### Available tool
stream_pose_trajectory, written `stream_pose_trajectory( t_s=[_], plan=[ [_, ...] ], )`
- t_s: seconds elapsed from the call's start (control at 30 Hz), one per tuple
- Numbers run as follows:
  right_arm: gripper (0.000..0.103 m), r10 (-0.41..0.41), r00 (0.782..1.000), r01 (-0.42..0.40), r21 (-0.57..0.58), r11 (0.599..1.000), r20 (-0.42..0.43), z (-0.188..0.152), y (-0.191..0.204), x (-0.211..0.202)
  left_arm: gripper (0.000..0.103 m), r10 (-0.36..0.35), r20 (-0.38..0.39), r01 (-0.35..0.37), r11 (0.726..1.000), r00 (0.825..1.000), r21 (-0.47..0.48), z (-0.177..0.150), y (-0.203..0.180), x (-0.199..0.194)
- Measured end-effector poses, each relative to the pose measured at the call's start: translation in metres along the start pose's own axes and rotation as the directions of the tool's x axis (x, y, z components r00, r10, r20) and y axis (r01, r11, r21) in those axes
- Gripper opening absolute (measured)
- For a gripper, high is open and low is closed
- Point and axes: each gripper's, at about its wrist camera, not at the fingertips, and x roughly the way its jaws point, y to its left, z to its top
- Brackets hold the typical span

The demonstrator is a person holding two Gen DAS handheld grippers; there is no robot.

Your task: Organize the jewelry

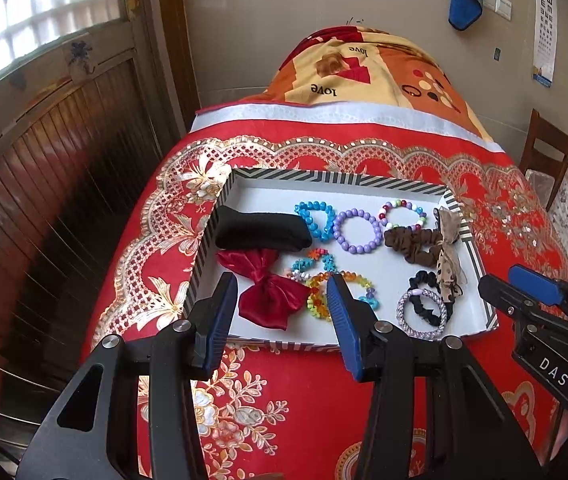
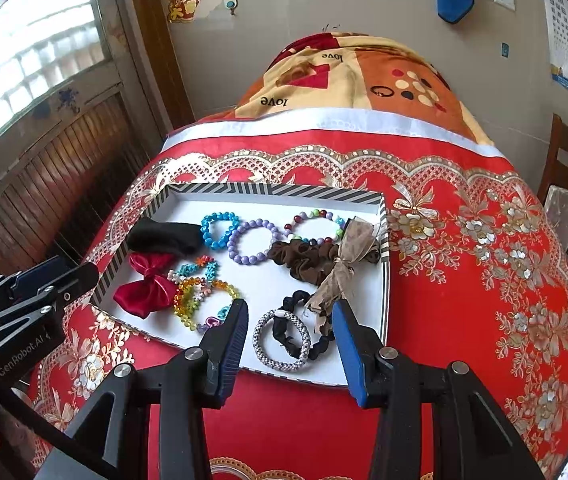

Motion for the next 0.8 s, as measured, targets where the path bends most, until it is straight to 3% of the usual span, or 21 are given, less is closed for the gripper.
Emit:
stream_pose_trajectory(
  t_s=[0.8],
  plan=[
    [0.042, 0.007, 1.0, -0.007, -0.017, 1.0, -0.01, 0.002, 0.0036, 0.0037, 0.046, 0.001, -0.001, -0.001, 1.0, 1.0, -0.002, 0.0016, 0.0013, 0.0049]
  ],
)
